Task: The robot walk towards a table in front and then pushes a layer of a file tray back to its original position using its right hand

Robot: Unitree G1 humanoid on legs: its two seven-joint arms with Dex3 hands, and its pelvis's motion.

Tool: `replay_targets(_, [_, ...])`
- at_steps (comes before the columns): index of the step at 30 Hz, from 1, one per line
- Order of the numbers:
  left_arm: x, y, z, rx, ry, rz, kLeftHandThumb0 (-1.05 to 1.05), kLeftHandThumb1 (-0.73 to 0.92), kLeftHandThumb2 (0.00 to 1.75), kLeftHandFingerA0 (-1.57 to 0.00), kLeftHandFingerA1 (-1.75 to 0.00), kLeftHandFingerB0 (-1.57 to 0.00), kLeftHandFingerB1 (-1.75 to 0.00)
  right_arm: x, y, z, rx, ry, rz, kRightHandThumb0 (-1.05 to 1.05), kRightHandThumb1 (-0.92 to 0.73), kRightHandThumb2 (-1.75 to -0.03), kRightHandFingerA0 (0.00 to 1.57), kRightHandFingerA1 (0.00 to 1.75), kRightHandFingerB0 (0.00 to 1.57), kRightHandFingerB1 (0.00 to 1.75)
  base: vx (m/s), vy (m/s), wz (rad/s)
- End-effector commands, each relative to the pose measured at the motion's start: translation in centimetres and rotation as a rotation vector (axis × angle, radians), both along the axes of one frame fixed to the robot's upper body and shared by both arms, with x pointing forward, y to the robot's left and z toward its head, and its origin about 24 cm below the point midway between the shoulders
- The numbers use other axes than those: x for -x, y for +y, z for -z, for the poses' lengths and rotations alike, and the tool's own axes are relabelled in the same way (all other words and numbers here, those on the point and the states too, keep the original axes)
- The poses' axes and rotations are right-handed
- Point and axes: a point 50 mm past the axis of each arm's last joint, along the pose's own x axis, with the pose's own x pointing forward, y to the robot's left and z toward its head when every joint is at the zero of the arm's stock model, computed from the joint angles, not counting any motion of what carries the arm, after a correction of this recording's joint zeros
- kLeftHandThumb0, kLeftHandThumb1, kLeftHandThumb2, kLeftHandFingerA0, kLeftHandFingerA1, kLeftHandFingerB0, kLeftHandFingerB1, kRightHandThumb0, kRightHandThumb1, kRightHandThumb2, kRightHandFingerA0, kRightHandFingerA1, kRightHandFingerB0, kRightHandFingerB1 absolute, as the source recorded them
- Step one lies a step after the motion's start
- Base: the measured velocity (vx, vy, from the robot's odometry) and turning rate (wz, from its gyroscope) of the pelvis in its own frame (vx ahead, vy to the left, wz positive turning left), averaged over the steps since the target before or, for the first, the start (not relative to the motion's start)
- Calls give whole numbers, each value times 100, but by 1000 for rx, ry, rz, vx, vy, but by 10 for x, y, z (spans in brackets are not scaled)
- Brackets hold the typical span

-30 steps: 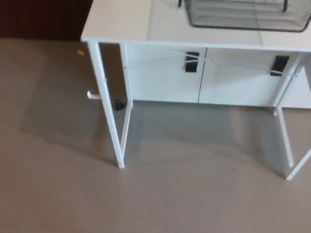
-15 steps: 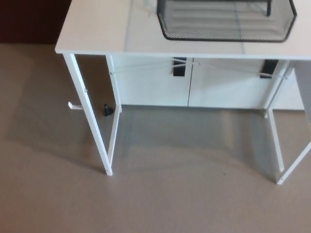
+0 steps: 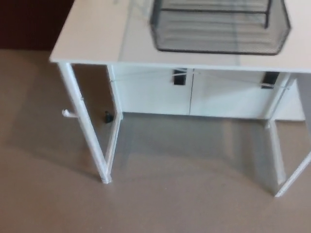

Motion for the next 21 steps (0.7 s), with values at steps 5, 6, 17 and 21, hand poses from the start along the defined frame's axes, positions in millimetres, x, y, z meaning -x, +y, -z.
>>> replay_targets(5, [-2,4,-3,-28,-5,10,-36,39,61,-58,-47,-49,-43,-3,-4,-3,31,-7,-29,-40,-34,-76,77,69,56,60,104,-94,-3])
replay_targets(6, [-2,4,-3,-28,-6,6,-36,39,61,-59,-47,-49,-43,-2,-3,-3,31,-8,-31,-41,-35,-76,78,69,57,60,124,0,-4])
replay_targets(17, [-6,3,-5,-41,-12,30,-36,39,62,-58,-47,-49,-44,-3,-3,-4,33,-15,-48,-36,-35,-78,76,69,53,60,213,128,-2])
replay_targets(21, [-6,4,-5,-50,-5,42,-38,39,63,-58,-47,-49,-44,-4,-4,-3,34,-9,-45,-37,-34,-77,78,69,56,60,211,39,6])
